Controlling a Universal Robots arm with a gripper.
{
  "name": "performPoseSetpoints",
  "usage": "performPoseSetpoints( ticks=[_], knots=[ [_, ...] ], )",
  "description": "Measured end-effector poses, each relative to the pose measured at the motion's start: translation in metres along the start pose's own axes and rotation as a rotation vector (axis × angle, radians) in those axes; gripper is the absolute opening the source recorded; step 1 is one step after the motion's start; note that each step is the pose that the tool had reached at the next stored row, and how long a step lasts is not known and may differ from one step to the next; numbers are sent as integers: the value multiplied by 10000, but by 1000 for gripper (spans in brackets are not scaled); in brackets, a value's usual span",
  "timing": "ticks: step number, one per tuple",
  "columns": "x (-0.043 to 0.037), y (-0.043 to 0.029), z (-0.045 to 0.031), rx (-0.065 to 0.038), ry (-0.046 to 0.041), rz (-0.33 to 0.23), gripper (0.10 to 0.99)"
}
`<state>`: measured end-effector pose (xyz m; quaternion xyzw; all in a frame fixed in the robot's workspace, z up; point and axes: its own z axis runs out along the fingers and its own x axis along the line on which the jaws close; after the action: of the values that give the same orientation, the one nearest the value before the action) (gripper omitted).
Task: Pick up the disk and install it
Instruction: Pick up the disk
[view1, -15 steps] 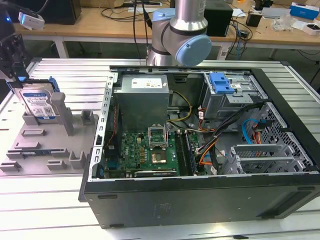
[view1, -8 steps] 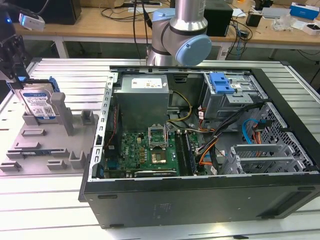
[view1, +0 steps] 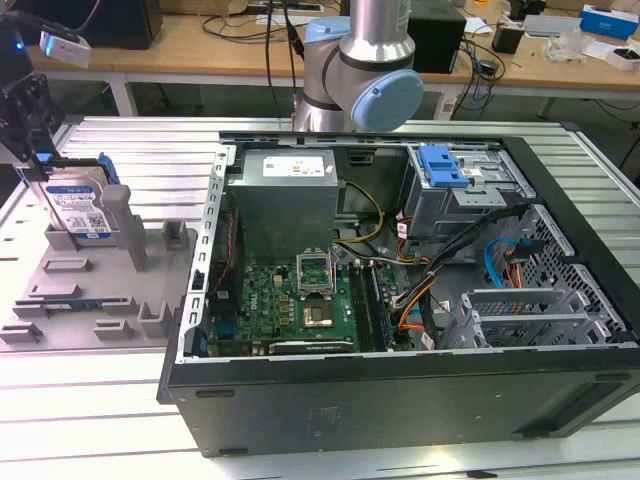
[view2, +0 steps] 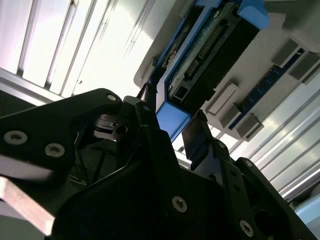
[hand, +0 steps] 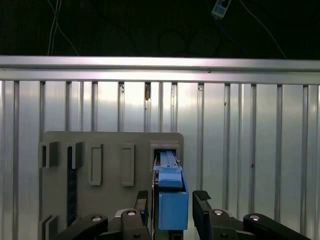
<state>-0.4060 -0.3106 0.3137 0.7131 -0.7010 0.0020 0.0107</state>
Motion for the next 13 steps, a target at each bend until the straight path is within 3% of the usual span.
performPoseSetpoints(
  ticks=[13],
  knots=[
    [-1,-8,80,0,0,0,482]
  ],
)
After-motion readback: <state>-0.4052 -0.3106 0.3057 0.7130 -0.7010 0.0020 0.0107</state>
